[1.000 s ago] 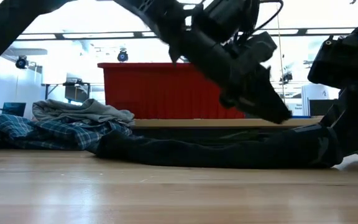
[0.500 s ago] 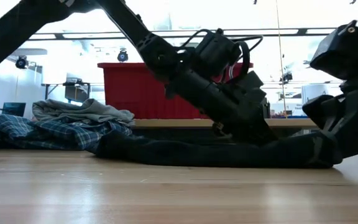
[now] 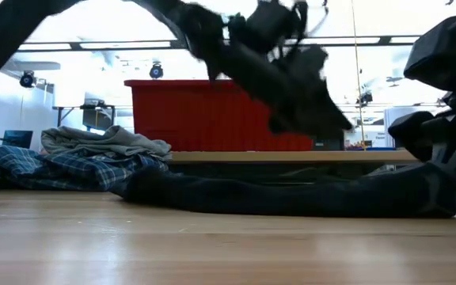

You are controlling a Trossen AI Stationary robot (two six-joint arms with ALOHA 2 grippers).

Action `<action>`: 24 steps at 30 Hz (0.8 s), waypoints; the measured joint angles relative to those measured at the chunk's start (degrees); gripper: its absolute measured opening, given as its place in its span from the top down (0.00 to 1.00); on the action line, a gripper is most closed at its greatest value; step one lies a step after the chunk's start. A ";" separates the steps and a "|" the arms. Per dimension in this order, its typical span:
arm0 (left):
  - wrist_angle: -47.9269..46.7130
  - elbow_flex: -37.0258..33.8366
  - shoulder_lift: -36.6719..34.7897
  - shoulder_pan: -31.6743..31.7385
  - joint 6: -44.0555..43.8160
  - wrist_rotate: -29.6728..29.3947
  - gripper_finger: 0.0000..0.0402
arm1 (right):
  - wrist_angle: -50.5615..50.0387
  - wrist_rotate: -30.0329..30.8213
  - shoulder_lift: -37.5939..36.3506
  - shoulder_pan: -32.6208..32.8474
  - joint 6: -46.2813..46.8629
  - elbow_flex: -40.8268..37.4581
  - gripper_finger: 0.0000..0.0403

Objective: Fold Laundry from Bin
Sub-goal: Fold the black underwear

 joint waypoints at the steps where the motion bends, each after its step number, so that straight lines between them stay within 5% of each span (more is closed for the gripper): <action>1: -1.67 -0.17 -1.68 0.00 0.34 -0.05 0.62 | -2.99 -0.14 -0.60 -0.01 0.60 0.77 0.98; 10: -9.97 -17.15 -15.93 -3.13 -5.40 -10.15 0.62 | -19.05 -5.03 -5.69 -0.01 8.50 3.63 0.98; 19: -7.01 -31.29 -15.36 -5.16 -13.16 -13.52 0.62 | -29.38 -14.22 -10.08 -0.03 19.18 3.81 0.91; 21: -7.19 -32.25 -15.64 -5.16 -15.27 -13.39 0.62 | -34.75 -13.42 -12.70 0.00 23.31 4.93 0.85; 24: -7.73 -32.20 -16.22 -5.18 -17.56 -13.47 0.62 | -37.49 -3.27 -16.83 -0.91 30.50 6.00 0.76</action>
